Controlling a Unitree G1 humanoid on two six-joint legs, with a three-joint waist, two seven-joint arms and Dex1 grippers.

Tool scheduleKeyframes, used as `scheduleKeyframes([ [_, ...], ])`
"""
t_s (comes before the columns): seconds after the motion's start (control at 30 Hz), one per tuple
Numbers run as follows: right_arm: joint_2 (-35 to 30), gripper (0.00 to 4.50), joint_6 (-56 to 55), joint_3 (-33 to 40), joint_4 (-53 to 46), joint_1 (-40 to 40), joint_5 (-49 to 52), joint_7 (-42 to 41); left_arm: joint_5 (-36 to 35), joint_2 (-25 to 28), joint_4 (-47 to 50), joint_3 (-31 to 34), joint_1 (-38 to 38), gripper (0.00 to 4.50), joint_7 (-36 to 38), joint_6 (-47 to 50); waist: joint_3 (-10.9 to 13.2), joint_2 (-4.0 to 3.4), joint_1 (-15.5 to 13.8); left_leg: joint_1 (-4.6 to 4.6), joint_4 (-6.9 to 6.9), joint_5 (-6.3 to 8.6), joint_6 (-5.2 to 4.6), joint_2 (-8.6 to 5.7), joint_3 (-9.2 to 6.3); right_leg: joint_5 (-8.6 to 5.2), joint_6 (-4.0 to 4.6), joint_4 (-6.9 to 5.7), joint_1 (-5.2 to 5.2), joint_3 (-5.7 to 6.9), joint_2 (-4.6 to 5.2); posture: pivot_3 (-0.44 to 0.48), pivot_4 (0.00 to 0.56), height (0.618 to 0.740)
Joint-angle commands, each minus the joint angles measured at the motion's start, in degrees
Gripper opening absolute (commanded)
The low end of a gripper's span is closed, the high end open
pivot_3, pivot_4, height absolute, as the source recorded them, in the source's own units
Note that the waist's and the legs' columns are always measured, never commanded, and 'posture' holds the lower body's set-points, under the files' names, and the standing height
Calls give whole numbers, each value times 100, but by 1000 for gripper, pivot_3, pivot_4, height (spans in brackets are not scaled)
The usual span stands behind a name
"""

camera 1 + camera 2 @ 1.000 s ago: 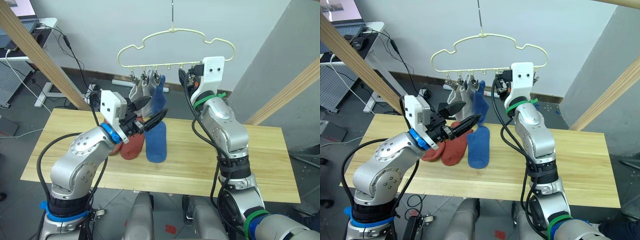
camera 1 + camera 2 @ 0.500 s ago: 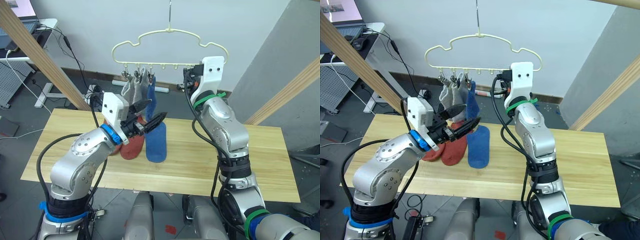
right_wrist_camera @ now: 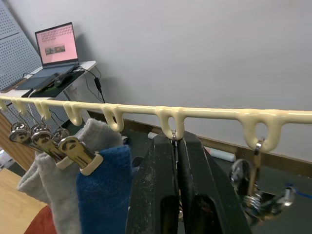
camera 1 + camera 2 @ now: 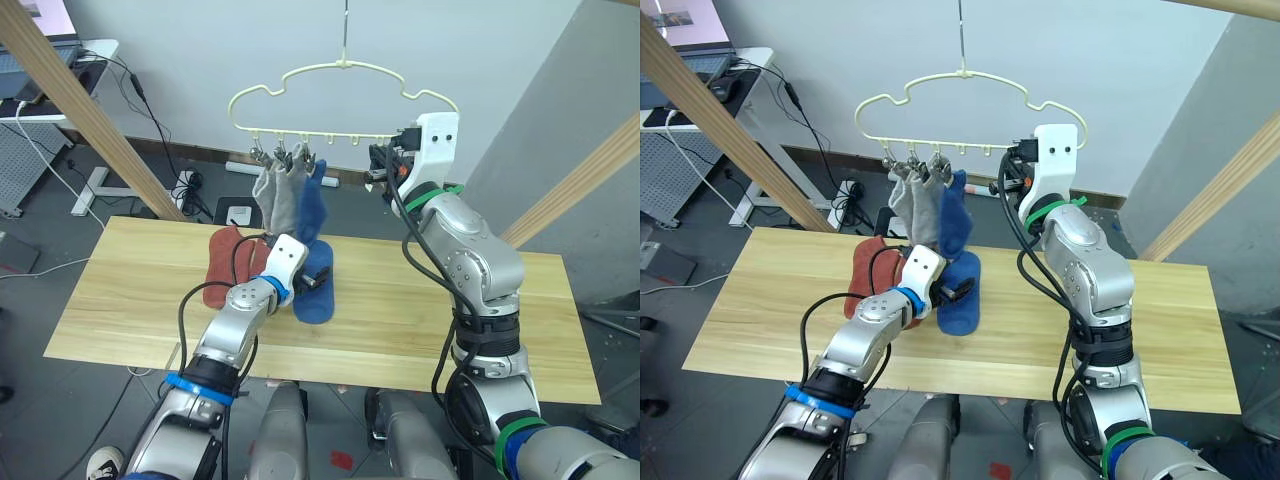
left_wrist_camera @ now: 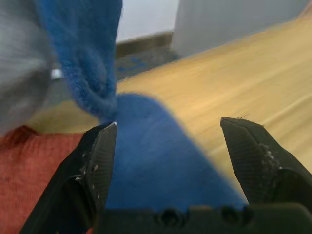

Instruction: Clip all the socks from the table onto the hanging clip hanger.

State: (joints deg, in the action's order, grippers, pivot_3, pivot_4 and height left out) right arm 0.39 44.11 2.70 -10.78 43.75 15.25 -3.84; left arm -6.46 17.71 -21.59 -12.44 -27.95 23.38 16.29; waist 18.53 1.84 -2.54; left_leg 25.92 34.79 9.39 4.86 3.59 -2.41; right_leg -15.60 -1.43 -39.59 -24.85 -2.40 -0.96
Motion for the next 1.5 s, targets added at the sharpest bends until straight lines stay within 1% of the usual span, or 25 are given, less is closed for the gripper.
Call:
scheduleKeyframes([
  [0.03, 17, 13, 204, 36, -173, -129, 10, 165, 350, -203, -1042, -193, -246, 3737, 247, -481, 0, 0, 9, 0, -1, 0, 0, -1, 1, 0, 0, 0, 0, 0, 1, 120, 339, 740],
  [0.17, -7, 13, 263, 44, -222, -130, 23, 185, 512, -395, -1859, -247, -518, 3737, 631, -679, -5, -8, -13, -5, 6, 0, -1, -5, -10, -1, -1, 0, 17, 9, 3, 108, 333, 740],
  [0.2, -7, 0, 272, 60, -242, -125, 34, 193, 635, -384, -1977, -287, -563, 3353, 630, -827, -7, -9, -10, -8, 8, 0, -2, -7, -10, -1, -2, 1, 22, 8, 3, 99, 327, 740],
  [0.23, -6, 0, 277, 70, -256, -122, 43, 199, 737, -373, -2061, -305, -595, 3140, 618, -956, -8, -9, -4, -12, 9, -1, -2, -8, -10, -1, -4, 3, 27, 7, 4, 99, 327, 740],
  [0.33, -33, 0, 251, 103, -234, -119, 18, 220, 1145, -225, -2081, -531, -495, 2260, 679, -1346, -10, -10, 14, -20, 9, -1, -3, -6, -15, -1, -5, 7, 40, 11, 3, 103, 317, 740],
  [0.37, -37, 0, 243, 105, -225, -123, 10, 222, 1236, -182, -2022, -587, -414, 2070, 698, -1437, -12, -10, 24, -22, 9, -1, -3, -6, -17, -1, -4, 8, 43, 13, 3, 103, 317, 740],
  [0.4, -43, 0, 239, 103, -229, -135, 6, 217, 1286, -162, -1943, -608, -329, 1834, 701, -1506, -16, -12, 41, -23, 9, -1, -3, -6, -19, -1, -4, 9, 46, 14, 3, 102, 313, 740],
  [0.6, -212, 0, 349, 165, -229, -176, 47, 113, 1256, -201, -1228, -461, 224, 15, 655, -1735, -49, -24, 108, -24, 6, 0, -4, -4, -22, -1, -4, 16, 51, 16, 5, 103, 307, 740],
  [0.73, -307, 0, 832, 543, -213, -101, 395, 76, 559, -569, -256, -56, 662, 15, 753, -1830, -62, -33, 106, -27, 7, 0, -4, -5, -24, -1, -5, 17, 55, 17, 5, 104, 302, 740],
  [0.83, -187, 0, 1768, 1286, -173, 152, 1091, 181, -434, -909, 1009, 191, 1075, 15, 1211, -1606, -61, -33, 94, -17, 8, 0, -4, -4, -28, 0, -3, 24, 56, 24, 9, 104, 301, 740],
  [0.93, -120, 0, 2871, 2138, -42, 507, 1806, 262, -1231, -1108, 2220, 379, 1364, 15, 1244, -901, -62, -33, 80, -6, 10, -4, -9, 4, -31, 4, 4, 31, 65, 30, 16, 104, 296, 740],
  [1.07, -193, 0, 4228, 3100, 245, 1002, 2273, 308, -2182, -1260, 3406, 646, 1450, 15, 919, 238, -72, -46, 105, -10, 8, -6, -12, 5, -32, 0, -2, 44, 74, 31, 15, 109, 290, 740],
  [1.2, -192, 0, 4802, 3659, 476, 1339, 2273, 412, -2994, -1356, 3943, 907, 1330, 15, 601, 1114, -74, -46, 101, -5, 8, -2, -18, -3, -31, 0, -4, 56, 76, 44, 16, 114, 287, 740],
  [1.5, 139, 0, 4839, 4211, 634, 1607, 2547, 980, -3946, -1376, 4167, 1071, 1356, 15, 438, 2021, -75, -45, 100, -4, 8, 1, -23, -5, -27, -1, -4, 60, 75, 48, 17, 113, 280, 740],
])
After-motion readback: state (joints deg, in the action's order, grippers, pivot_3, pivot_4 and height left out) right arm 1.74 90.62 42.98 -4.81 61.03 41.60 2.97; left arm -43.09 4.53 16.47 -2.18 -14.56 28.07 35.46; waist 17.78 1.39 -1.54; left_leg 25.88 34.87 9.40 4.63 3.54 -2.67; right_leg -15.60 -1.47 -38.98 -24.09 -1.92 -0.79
